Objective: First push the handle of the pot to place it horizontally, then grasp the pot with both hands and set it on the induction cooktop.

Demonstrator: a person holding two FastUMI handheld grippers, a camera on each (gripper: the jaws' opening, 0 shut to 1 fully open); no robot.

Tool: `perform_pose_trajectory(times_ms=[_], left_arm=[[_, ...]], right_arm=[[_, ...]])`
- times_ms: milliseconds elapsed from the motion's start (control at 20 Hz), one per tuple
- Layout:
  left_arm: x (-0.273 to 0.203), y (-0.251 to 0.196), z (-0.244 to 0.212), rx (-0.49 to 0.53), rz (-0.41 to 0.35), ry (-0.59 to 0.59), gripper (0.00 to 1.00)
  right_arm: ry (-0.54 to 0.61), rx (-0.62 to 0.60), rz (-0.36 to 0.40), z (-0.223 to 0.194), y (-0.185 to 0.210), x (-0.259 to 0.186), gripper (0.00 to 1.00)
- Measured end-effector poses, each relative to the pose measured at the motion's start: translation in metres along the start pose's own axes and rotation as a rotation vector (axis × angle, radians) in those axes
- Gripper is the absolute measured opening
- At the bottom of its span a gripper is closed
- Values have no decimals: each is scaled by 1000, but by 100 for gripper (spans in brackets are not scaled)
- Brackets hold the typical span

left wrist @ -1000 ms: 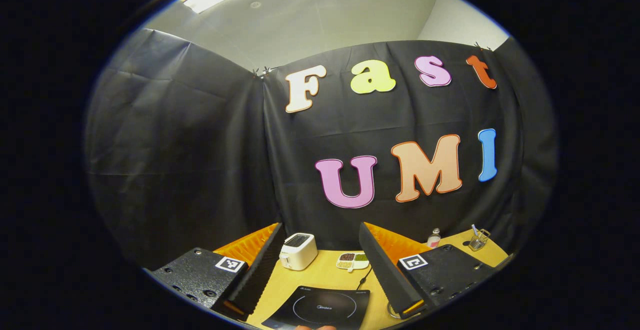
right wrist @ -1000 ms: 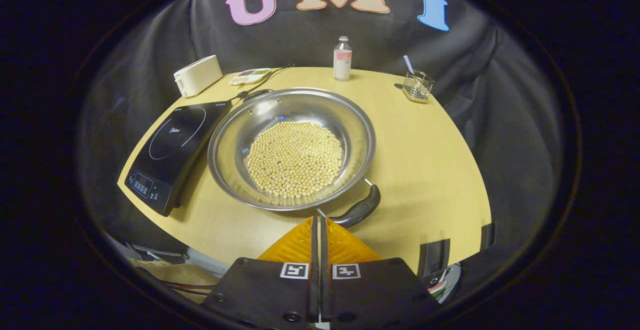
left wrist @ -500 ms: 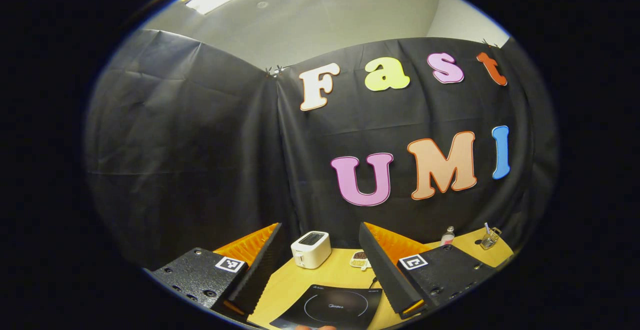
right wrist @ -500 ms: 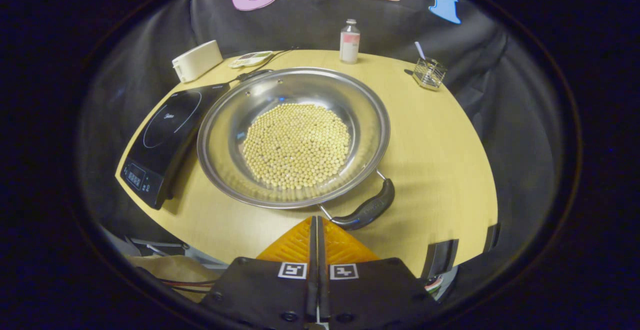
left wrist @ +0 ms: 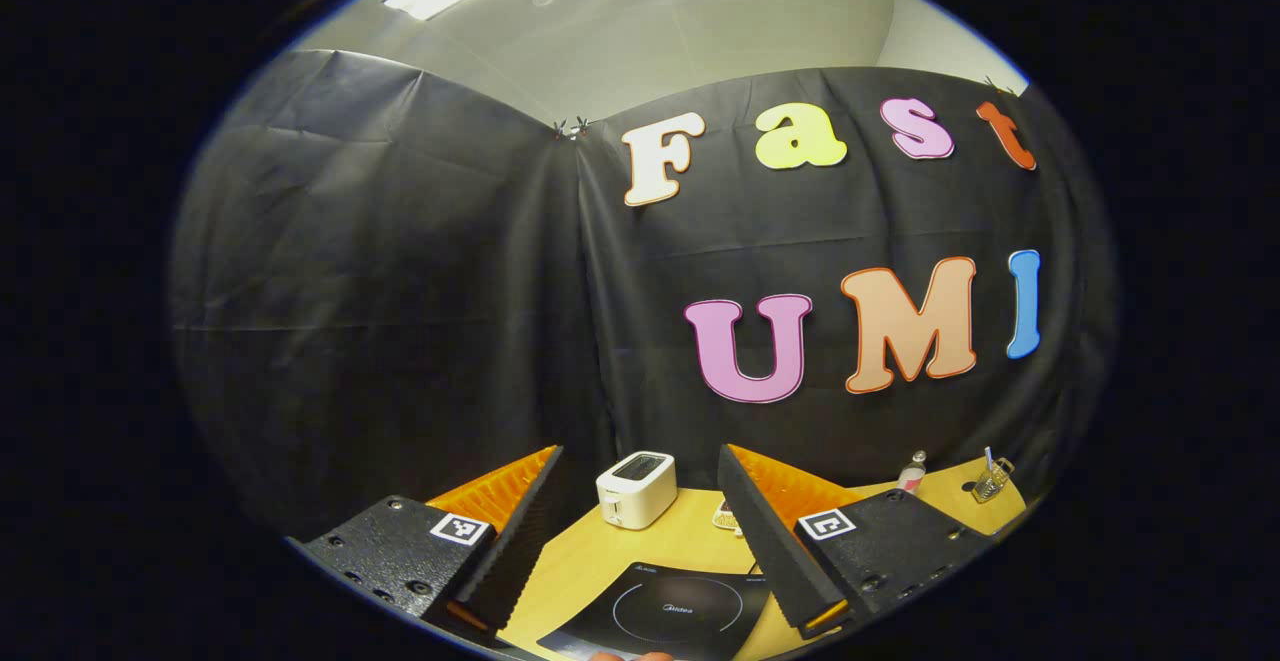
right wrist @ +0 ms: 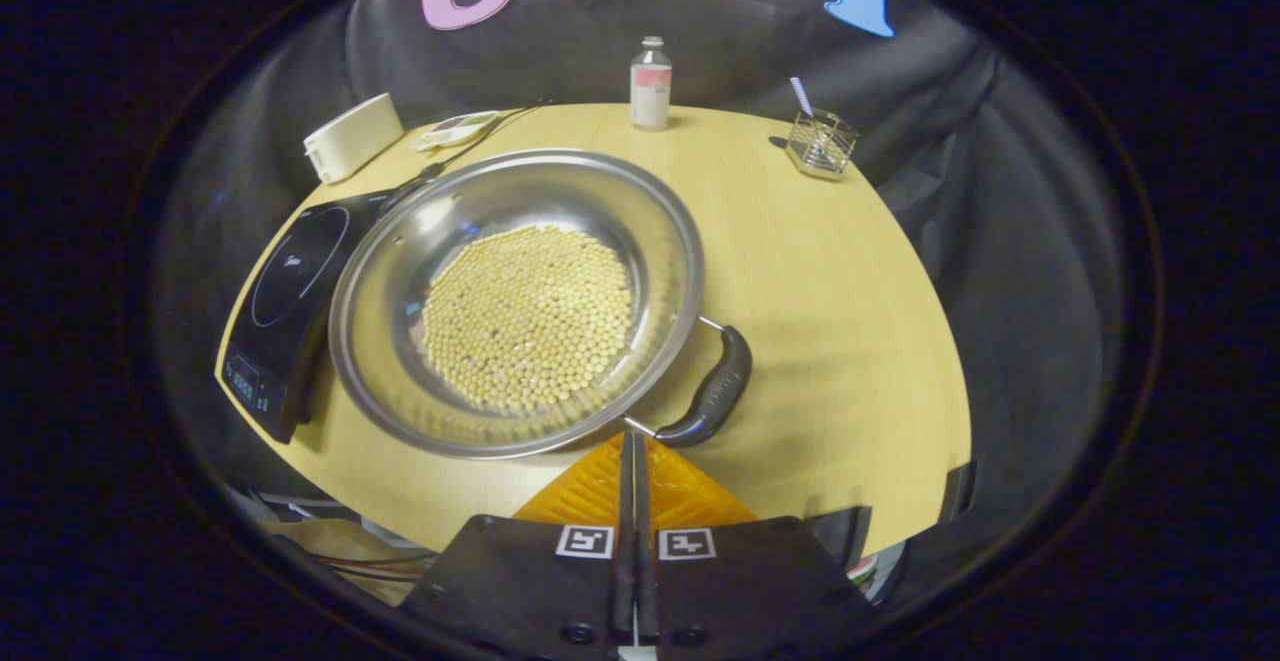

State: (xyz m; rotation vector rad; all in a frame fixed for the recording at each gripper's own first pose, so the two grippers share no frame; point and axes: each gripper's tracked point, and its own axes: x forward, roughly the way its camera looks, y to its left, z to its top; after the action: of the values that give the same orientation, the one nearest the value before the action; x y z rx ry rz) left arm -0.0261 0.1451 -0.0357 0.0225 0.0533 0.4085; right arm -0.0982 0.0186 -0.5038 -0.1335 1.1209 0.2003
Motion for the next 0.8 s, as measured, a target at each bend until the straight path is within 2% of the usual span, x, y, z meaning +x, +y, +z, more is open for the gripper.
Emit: perform_pose_trajectory(times_ms=[250,300,350,400,550,600,800], left_arm=[[1,8,-6,-6,41,15,99],[1,11,-7,-8,49,16,99],[1,13,-8,-9,60,18,99],[0,16,-9,-11,70,21,99],[-2,24,-13,-11,99,29,96],[-3,26,-15,-10,107,33,96],[-6,30,-19,-7,127,44,96]], right_arm=[[-17,-9,-42,25,-25,13,5],[-20,-10,-47,29,-29,15,2],[-20,-8,-47,33,-31,18,5],[-20,-10,-45,36,-32,20,2],[-28,-38,-49,45,-36,27,5],[-30,-44,-53,47,-38,28,3],[-34,-38,-58,52,-39,31,2]])
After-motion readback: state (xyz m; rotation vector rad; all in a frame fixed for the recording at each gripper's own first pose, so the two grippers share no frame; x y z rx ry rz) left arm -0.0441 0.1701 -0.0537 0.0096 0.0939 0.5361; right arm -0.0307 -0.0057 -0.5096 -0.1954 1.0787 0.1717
